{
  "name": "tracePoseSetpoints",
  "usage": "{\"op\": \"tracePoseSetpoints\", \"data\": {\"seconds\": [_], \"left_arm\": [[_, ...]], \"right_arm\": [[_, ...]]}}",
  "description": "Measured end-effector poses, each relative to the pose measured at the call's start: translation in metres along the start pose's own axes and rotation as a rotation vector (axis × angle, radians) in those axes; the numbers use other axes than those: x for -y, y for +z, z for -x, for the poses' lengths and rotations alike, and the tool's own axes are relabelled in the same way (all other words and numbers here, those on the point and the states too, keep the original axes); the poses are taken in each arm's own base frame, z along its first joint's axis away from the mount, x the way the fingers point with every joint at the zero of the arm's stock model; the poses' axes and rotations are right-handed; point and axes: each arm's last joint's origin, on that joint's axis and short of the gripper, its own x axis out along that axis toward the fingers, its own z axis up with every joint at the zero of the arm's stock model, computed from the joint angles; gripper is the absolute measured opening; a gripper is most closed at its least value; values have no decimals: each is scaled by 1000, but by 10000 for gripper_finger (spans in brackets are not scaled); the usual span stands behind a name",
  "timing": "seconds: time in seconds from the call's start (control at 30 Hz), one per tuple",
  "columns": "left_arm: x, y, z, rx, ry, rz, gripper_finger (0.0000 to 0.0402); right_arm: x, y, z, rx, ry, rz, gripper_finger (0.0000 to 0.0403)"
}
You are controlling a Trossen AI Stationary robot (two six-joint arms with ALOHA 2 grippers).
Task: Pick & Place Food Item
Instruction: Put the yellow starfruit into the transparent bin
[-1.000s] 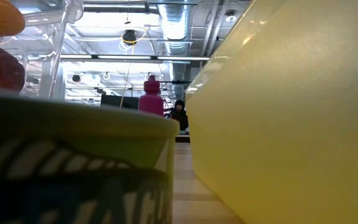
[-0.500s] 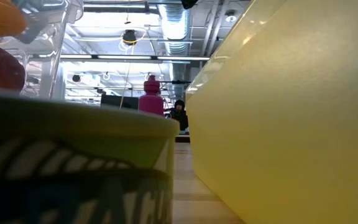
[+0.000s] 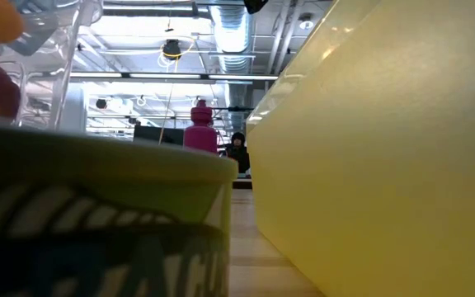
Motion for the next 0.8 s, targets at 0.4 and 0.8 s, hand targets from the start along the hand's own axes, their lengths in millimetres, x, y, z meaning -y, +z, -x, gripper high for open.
{"op": "tracePoseSetpoints", "data": {"seconds": [0.4, 0.8], "left_arm": [[0, 0, 0, 8, 16, 2, 233], [3, 7, 23, 102, -8, 2, 239]], "right_arm": [[-7, -3, 1, -31, 49, -13, 157], [-10, -3, 1, -36, 54, -21, 157]]}}
